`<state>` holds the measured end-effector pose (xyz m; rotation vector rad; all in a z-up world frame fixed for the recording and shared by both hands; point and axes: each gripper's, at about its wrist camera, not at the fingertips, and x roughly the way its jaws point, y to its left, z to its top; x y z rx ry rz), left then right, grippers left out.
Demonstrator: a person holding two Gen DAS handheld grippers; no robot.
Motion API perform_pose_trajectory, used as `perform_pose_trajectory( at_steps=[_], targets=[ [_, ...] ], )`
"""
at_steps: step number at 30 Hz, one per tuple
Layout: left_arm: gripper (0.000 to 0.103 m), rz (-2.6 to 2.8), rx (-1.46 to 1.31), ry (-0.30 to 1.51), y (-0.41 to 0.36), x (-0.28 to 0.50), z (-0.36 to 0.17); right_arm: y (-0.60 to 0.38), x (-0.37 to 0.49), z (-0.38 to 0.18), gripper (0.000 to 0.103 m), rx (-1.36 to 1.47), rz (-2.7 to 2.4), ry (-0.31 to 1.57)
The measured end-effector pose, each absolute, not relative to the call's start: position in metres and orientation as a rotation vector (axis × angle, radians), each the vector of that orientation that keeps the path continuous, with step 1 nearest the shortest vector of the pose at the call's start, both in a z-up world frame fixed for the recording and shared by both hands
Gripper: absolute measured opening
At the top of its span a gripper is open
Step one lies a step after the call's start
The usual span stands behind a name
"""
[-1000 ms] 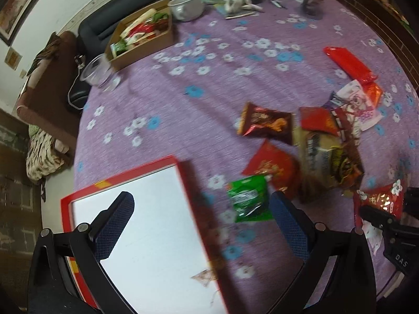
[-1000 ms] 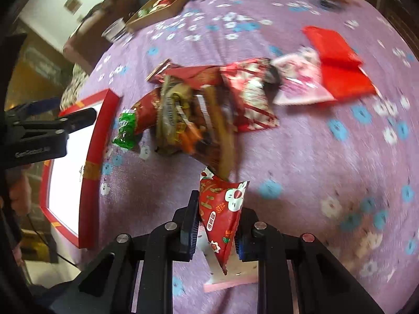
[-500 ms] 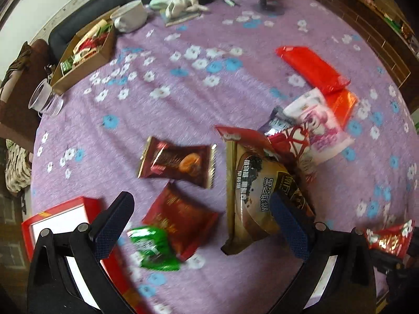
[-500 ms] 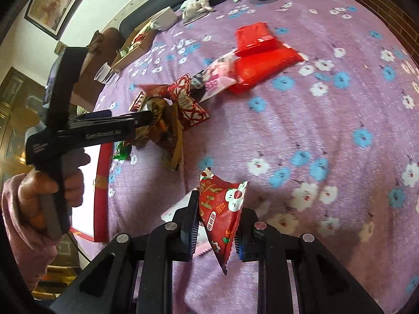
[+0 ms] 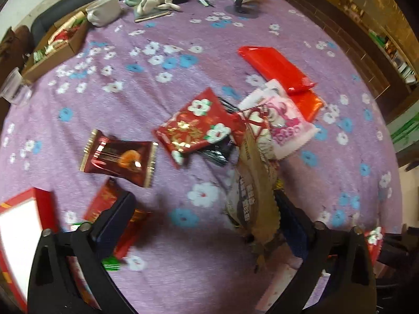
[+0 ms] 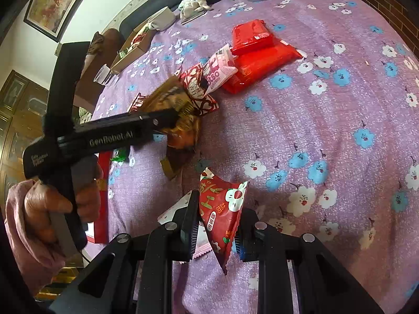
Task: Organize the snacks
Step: 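Grasp a red wrapper with the right tool while the left tool grasps a brown packet, then carry the brown packet over the tray and release it with the left tool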
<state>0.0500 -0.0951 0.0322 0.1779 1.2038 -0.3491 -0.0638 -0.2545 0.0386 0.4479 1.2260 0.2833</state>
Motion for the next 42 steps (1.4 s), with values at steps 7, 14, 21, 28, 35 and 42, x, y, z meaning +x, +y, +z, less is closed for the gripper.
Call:
perform_pose_trajectory(
  at_steps=[7, 14, 21, 28, 35, 42],
  targets=[
    [0.025, -0.498, 0.112, 1.189, -0.105, 0.041, 0.041, -0.256, -0.062, 0.036, 0.023, 0.451, 0.263, 1.237],
    [0.017, -0.549, 0.043, 1.195, -0.093, 0.041, 0.046, -0.248, -0.061, 0.042, 0.023, 0.429, 0.27, 1.23],
    [0.016, -0.531, 0.02, 1.159, -0.067, 0.028, 0.057, -0.236, -0.059, 0.05, 0.023, 0.403, 0.298, 1.22],
    [0.016, -0.441, 0.003, 1.111, -0.025, 0.009, 0.079, -0.204, -0.045, 0.058, 0.023, 0.364, 0.376, 1.214],
    [0.017, -0.23, -0.013, 1.031, 0.048, -0.015, 0.112, -0.148, -0.023, 0.069, 0.023, 0.287, 0.509, 1.207],
    [0.017, -0.012, -0.035, 0.99, 0.122, -0.036, 0.122, -0.052, -0.002, 0.082, 0.024, 0.154, 0.707, 1.205]
  ],
)
